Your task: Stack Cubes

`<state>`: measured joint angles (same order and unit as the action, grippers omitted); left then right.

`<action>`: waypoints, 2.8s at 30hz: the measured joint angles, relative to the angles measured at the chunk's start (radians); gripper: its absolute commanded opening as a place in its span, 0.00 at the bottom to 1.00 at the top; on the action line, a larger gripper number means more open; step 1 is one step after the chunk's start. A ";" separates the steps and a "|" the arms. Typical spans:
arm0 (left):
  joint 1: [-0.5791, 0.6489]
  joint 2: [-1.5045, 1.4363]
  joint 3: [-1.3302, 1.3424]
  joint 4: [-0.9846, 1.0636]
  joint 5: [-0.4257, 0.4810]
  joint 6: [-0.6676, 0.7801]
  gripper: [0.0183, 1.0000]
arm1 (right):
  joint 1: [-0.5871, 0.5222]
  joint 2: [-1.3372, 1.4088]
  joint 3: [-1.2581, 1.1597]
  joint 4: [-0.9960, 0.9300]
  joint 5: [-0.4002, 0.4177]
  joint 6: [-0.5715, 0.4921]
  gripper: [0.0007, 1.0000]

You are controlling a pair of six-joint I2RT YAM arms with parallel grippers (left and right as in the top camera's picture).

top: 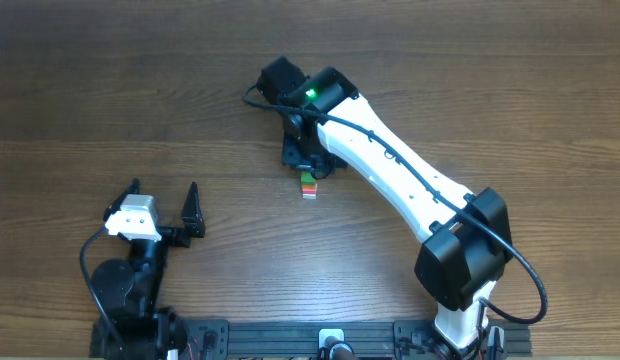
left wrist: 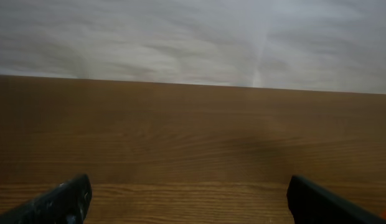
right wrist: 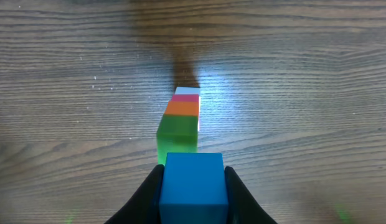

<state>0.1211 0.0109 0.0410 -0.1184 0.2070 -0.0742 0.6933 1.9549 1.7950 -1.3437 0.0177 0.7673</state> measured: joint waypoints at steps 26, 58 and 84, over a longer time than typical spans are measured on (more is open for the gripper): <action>0.000 0.000 0.000 0.000 0.000 0.000 1.00 | 0.016 0.000 -0.064 0.060 -0.019 0.010 0.12; 0.000 0.000 0.000 0.000 0.000 0.000 1.00 | 0.018 0.000 -0.064 0.067 -0.019 0.010 0.12; 0.000 0.000 0.000 0.000 0.000 0.000 1.00 | 0.018 0.010 -0.064 0.070 -0.019 0.006 0.12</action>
<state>0.1211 0.0109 0.0410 -0.1184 0.2070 -0.0742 0.7109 1.9648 1.7306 -1.2736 -0.0013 0.7738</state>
